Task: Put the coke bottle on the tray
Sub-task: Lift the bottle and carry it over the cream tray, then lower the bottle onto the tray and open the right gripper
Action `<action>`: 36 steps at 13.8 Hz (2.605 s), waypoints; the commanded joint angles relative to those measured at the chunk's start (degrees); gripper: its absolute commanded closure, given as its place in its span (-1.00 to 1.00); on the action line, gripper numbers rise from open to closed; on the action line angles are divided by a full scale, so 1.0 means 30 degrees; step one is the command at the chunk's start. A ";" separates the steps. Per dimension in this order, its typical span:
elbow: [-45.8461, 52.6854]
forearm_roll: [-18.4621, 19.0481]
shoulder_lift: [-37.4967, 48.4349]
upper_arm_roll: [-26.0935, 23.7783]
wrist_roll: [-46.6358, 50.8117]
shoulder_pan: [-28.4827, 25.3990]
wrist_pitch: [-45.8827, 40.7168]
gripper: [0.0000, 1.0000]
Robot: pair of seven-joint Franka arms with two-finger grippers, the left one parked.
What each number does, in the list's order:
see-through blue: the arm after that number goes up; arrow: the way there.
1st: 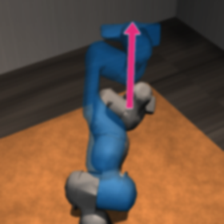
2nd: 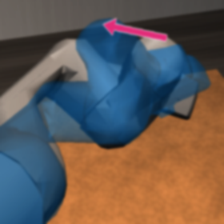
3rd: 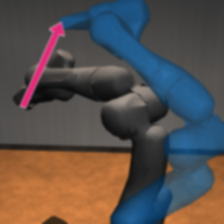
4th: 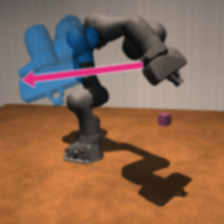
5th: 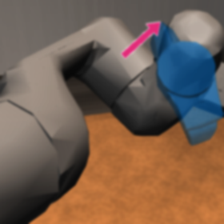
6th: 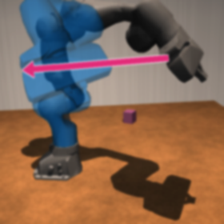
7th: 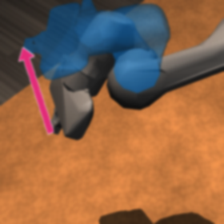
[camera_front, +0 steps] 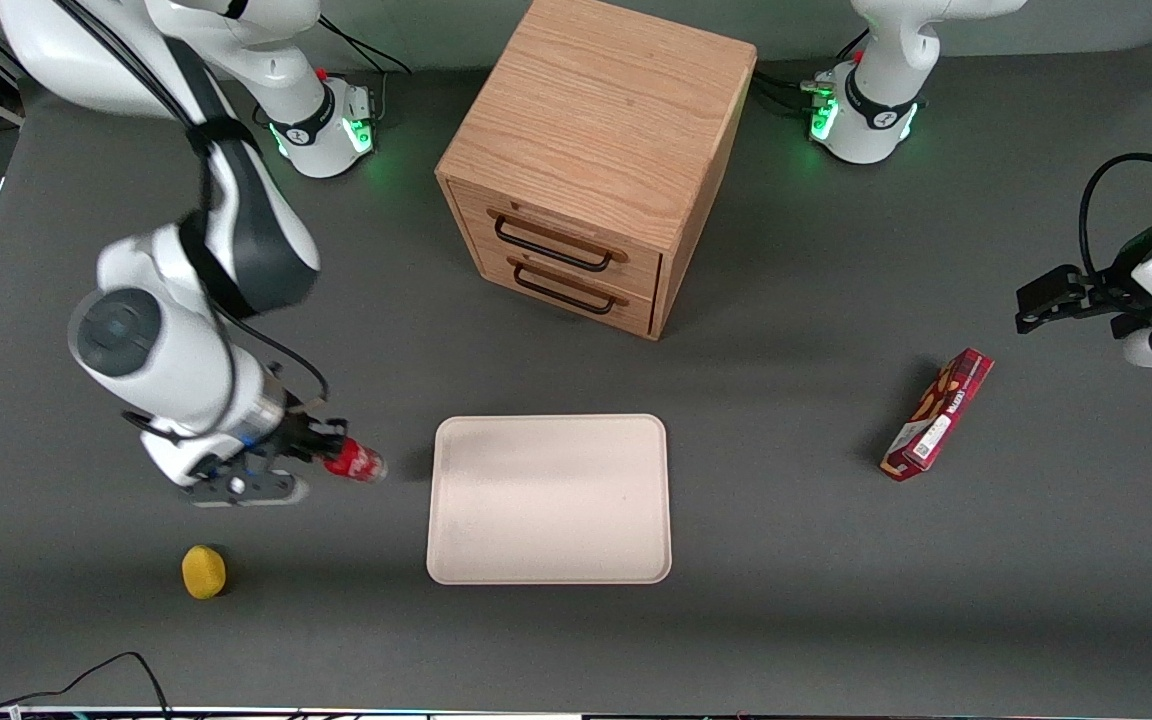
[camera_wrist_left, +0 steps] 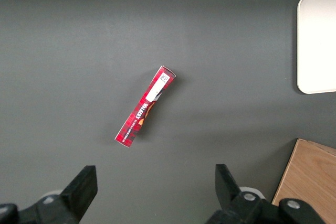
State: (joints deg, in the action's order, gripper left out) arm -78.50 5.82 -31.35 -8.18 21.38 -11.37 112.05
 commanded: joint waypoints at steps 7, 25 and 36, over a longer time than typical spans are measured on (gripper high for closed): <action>0.8414 0.0347 -0.5808 0.3078 0.2746 -0.4178 -0.0764 1.00; 0.7680 -0.1470 -0.5843 0.3224 0.2747 -0.4089 0.0306 -1.00; 0.7185 -0.1294 0.0748 0.3253 0.1024 -0.2745 -0.7314 -1.00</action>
State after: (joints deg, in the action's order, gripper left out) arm -54.15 2.20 -32.32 1.49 27.62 -20.86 92.80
